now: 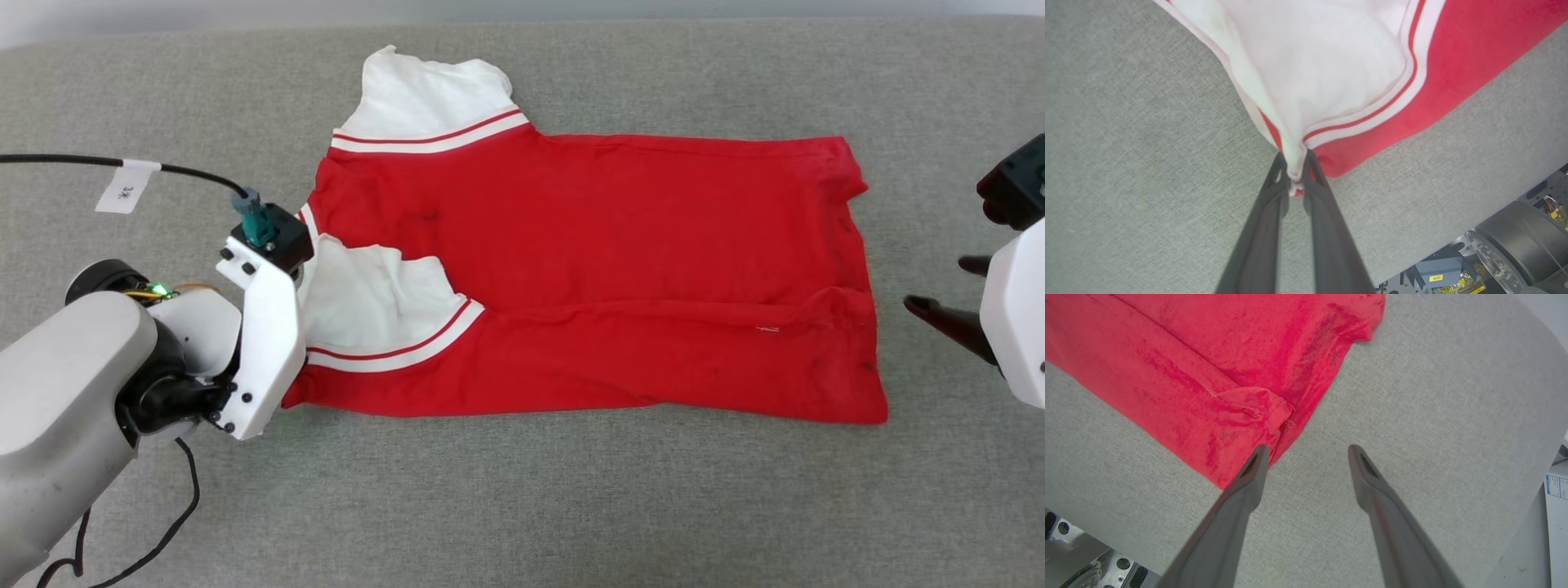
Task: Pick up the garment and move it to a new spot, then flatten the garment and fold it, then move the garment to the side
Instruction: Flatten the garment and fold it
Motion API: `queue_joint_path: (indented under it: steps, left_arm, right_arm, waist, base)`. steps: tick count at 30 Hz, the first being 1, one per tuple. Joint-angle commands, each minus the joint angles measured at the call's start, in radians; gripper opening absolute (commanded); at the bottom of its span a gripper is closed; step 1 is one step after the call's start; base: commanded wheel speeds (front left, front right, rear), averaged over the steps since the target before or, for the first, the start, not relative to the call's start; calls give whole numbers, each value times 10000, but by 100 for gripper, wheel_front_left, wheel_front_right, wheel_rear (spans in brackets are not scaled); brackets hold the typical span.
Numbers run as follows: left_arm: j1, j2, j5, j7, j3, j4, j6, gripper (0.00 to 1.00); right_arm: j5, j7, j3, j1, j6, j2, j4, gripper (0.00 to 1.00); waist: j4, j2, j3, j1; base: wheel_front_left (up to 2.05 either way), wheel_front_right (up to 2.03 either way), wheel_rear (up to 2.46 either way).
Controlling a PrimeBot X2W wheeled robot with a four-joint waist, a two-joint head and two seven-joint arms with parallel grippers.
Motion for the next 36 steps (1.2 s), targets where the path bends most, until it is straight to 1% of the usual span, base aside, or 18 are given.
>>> queue_joint_path:
  steps: [1,5,8,13,18,19,20,23,27,32,36]
  left_arm:
    - [-128,4,23,33,-2,-136,-23,0]
    - [-132,-39,43,38,-27,-437,50,0]
    - [-93,-103,69,-36,-34,-581,94,0]
    - [-5,-137,68,-151,-21,-675,155,0]
    - [187,-140,20,-322,-42,-605,195,0]
    - [237,-111,21,-357,-50,-587,198,0]
    - [311,-73,-2,-388,-59,-562,199,0]
    - [508,67,-105,-498,-38,-478,201,0]
    - [795,235,-340,-745,105,-445,305,0]
    - [1317,538,-632,-802,50,-800,342,0]
    - [1754,916,-660,-763,-97,-1384,452,0]
  right_arm:
    - [153,388,179,-204,-10,-72,80,100]
    - [582,1309,478,-364,-12,88,561,100]
    - [580,1563,708,-141,-10,394,1075,100]
    - [606,1224,949,344,-10,1102,1870,100]
    - [601,827,1523,1004,-10,1784,2597,100]
    - [582,648,1582,978,-10,1855,2611,38]
    - [565,463,1589,878,-9,1883,2604,0]
    - [692,2,1473,523,-9,1679,2492,0]
    - [1002,-426,1312,315,-10,999,1983,0]
    - [1460,-656,1274,669,-10,154,1233,0]
    - [1761,-682,1245,1304,-12,-461,650,0]
  waist:
    - [65,0,42,0]
    - [199,0,187,0]
    - [307,0,346,0]
    - [430,0,597,0]
    - [451,0,711,0]
    - [437,0,703,0]
    - [406,0,671,0]
    - [326,0,437,0]
    - [246,0,12,0]
    - [191,0,-431,0]
    - [173,0,-647,0]
  base:
    - [0,0,0]
    - [0,0,0]
    - [0,0,0]
    - [0,0,0]
    - [0,0,0]
    - [0,0,0]
    - [0,0,0]
    - [0,0,0]
    - [0,0,0]
    - [0,0,0]
    - [0,0,0]
